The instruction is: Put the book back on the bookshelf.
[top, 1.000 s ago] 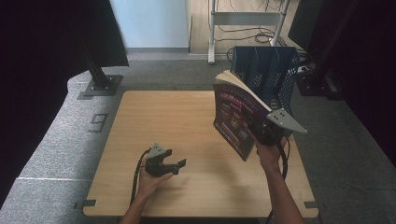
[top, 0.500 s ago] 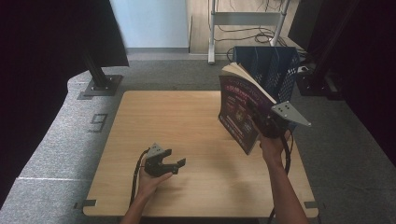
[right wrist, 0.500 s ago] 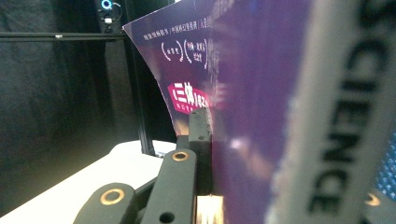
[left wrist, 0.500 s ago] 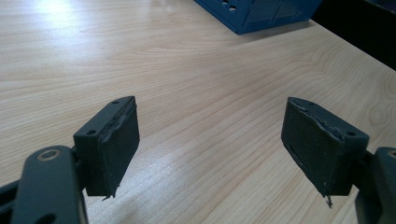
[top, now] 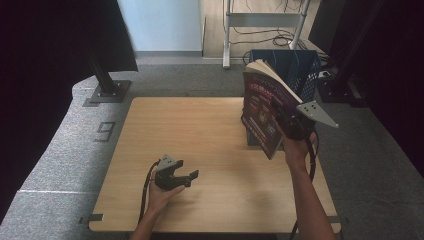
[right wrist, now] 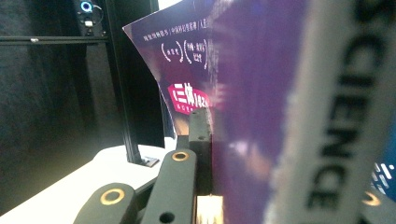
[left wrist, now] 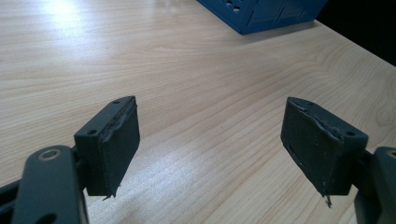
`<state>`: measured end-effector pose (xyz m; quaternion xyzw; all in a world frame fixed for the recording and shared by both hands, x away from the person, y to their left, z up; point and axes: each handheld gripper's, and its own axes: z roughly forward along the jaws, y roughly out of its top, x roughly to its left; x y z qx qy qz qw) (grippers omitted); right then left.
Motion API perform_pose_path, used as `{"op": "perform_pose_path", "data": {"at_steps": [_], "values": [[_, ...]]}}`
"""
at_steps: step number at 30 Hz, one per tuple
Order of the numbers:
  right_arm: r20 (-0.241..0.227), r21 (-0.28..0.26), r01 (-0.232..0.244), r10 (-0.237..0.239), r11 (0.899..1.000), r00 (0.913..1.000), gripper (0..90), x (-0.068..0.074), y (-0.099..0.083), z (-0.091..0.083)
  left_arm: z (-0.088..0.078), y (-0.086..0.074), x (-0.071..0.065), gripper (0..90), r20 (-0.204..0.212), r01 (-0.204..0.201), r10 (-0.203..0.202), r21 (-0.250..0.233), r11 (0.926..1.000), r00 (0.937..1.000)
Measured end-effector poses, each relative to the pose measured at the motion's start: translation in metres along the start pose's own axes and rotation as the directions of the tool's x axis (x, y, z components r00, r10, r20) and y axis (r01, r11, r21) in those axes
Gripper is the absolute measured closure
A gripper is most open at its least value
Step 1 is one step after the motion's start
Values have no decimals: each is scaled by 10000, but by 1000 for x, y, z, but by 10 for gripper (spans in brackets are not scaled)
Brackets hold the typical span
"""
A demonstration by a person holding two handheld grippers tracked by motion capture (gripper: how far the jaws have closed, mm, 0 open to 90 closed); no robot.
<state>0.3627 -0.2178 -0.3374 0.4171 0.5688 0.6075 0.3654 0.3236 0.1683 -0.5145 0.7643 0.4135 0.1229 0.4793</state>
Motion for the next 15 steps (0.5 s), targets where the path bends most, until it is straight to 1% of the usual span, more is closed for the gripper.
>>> {"op": "perform_pose_path", "data": {"at_steps": [5, 9, 12, 15], "values": [[170, 82, -111, 109, 9999, 9998, 815, -5, -2, 6, 1, 0, -1, 197, -57, -63, 63, 71, 10000, 10000], [275, 203, -203, 198, 9996, 9994, 815, -9, -3, 10, 2, 0, -1, 196, 15, 10, -10, 12, 10000, 10000], [385, 263, -203, 193, 9994, 9991, 815, -12, -4, 13, 2, 0, -3, 196, -88, -172, 172, 79, 9998, 9998], [470, 215, -263, 253, 9994, 9986, 815, -15, -3, 15, 2, 0, -4, 196, -66, -198, 198, 49, 9998, 9998]]}}
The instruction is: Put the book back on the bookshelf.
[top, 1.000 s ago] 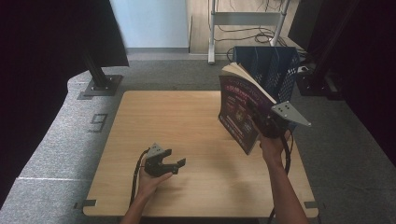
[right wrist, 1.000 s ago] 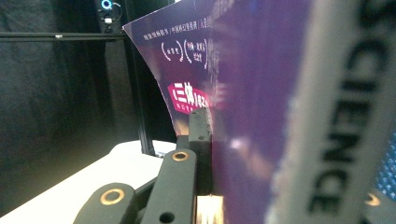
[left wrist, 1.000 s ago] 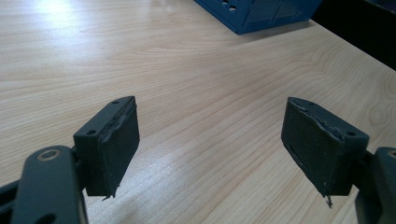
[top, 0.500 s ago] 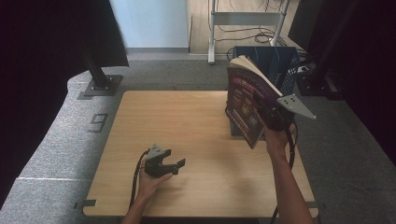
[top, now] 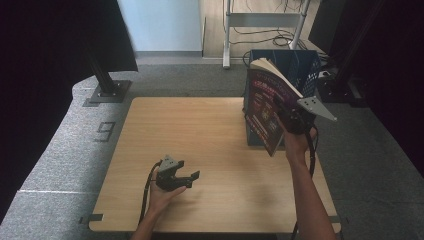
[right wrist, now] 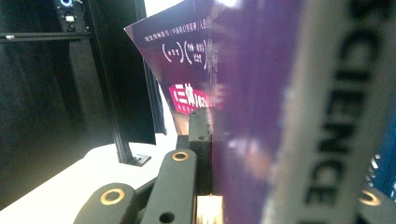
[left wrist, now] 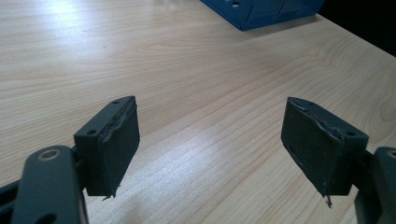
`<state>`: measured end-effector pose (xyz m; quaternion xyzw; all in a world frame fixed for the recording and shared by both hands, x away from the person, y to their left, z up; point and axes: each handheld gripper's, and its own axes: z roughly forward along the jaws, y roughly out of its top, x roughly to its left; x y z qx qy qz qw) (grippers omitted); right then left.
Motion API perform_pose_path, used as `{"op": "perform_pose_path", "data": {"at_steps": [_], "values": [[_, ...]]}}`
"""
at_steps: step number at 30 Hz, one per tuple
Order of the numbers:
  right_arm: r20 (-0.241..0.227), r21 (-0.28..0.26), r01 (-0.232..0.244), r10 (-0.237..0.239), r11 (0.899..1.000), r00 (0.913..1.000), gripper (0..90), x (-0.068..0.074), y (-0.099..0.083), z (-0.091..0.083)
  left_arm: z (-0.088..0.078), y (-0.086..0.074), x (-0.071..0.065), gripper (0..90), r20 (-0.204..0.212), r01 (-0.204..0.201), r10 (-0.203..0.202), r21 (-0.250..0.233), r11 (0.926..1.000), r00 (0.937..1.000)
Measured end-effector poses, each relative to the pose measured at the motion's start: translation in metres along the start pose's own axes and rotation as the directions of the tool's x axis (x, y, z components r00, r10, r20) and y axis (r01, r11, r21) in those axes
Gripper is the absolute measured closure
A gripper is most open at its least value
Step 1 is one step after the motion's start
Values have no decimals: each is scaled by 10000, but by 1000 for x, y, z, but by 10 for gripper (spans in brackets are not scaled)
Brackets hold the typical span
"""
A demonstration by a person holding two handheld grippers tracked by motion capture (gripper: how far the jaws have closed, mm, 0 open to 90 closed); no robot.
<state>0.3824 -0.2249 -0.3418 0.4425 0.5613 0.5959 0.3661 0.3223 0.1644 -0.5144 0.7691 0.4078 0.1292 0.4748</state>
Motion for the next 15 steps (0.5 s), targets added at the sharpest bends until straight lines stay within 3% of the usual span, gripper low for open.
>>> {"op": "perform_pose_path", "data": {"at_steps": [5, 15], "values": [[156, -33, -21, 22, 10000, 9999, 815, -3, 2, 3, -1, 1, 0, 195, 165, 101, -100, -36, 9999, 9998], [541, 27, 28, -30, 10000, 9985, 815, -13, 5, 10, -1, 1, 0, 196, 7, -35, 35, 26, 10000, 10000]]}}
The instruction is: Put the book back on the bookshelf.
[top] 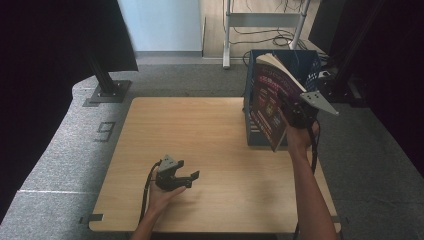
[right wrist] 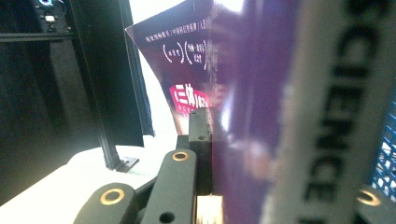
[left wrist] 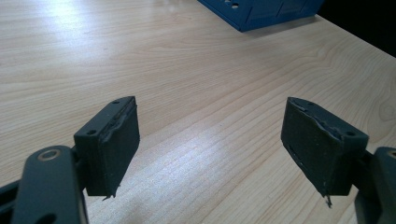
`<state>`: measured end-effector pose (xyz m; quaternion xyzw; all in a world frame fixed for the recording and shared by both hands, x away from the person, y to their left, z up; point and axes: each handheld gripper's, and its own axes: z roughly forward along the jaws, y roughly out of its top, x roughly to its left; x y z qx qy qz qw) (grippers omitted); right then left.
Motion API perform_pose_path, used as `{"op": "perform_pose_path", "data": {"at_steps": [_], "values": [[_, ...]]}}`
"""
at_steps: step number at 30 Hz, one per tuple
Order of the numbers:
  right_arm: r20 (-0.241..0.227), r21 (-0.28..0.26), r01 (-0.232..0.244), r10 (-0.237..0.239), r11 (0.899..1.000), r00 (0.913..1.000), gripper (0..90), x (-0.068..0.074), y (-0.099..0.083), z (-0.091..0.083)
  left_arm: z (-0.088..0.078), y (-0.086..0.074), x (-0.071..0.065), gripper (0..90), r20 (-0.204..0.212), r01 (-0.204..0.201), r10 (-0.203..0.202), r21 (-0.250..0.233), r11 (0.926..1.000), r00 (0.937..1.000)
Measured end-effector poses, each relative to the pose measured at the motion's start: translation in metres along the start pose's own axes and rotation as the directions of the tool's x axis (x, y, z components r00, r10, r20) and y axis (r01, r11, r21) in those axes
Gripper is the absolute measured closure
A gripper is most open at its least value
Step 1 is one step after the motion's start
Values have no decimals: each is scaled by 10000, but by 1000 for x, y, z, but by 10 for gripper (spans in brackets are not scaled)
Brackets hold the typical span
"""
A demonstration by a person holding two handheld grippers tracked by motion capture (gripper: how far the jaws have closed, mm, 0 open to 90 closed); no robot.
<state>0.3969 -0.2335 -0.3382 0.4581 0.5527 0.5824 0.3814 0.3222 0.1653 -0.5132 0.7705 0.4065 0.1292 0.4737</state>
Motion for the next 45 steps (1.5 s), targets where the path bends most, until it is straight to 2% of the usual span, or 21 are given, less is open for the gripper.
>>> {"op": "perform_pose_path", "data": {"at_steps": [5, 16, 21, 32, 45], "values": [[121, 38, -98, 97, 9999, 9999, 814, -3, 0, 4, 2, -1, 1, 195, 80, 8, -9, 149, 9999, 10000], [356, -54, 112, -110, 9999, 9993, 815, 0, 3, 16, 0, 0, 2, 195, 155, 46, -47, 36, 10000, 9999], [448, -48, 43, -40, 10000, 9990, 815, -1, 1, 21, 0, 0, 2, 195, 135, 35, -36, 60, 10000, 9999], [938, -3, -52, 52, 10000, 9956, 815, -5, -2, 37, -2, 1, 2, 195, 142, -10, 10, 21, 10000, 9999], [1083, -61, -115, 121, 9999, 9940, 814, -9, -2, 48, -1, 2, 2, 198, 179, -21, 21, -10, 10000, 9998]]}}
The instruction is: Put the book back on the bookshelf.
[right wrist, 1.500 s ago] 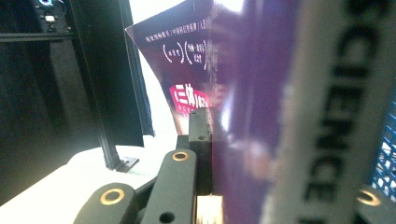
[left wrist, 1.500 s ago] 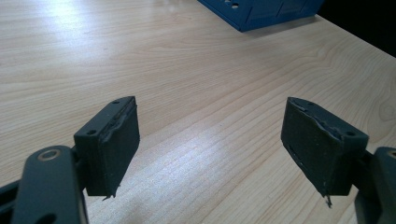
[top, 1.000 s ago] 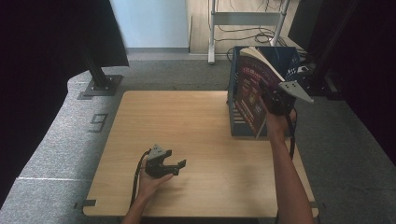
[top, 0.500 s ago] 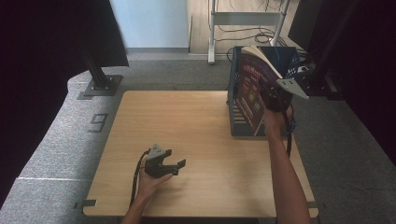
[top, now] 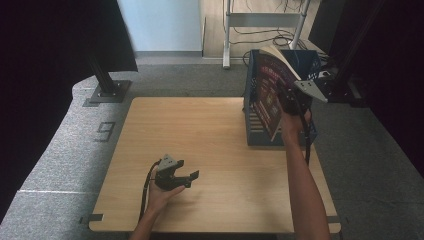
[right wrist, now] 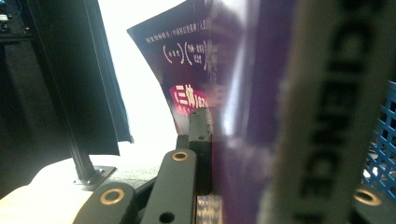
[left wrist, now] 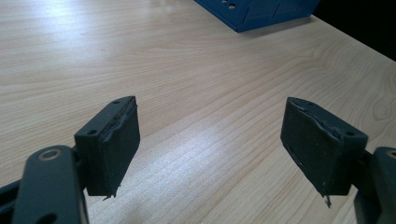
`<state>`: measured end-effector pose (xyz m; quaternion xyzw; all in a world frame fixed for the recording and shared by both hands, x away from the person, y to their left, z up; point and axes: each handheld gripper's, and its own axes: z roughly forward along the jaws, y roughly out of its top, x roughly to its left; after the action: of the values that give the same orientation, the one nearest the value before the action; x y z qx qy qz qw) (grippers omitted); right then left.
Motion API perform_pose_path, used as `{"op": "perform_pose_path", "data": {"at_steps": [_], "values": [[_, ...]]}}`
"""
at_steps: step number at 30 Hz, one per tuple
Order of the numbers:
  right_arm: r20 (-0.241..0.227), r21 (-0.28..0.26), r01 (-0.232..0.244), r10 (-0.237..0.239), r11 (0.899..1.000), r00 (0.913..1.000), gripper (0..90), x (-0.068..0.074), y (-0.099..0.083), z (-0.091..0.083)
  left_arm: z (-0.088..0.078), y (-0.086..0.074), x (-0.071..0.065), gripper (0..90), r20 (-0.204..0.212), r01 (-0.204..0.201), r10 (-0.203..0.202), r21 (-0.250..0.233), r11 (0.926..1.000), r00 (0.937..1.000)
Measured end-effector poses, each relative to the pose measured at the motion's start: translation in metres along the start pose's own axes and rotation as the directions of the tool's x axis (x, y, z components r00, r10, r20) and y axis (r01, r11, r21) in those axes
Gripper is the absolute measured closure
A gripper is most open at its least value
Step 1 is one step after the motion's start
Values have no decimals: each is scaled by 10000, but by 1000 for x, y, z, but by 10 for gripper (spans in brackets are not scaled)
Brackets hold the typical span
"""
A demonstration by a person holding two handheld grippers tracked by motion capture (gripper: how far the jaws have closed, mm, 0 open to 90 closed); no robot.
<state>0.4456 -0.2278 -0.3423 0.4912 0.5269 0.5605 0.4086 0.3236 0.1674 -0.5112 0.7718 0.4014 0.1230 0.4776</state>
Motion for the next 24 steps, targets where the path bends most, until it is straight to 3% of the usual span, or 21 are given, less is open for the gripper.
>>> {"op": "perform_pose_path", "data": {"at_steps": [20, 24], "values": [[240, -34, -36, 37, 10000, 9997, 814, 0, -6, 19, -4, 1, 5, 199, -26, 118, -119, -127, 9998, 9999], [363, 1, 183, -183, 9998, 9992, 814, 2, -6, 24, -4, 1, 6, 202, -52, 150, -151, -129, 9998, 9999]]}}
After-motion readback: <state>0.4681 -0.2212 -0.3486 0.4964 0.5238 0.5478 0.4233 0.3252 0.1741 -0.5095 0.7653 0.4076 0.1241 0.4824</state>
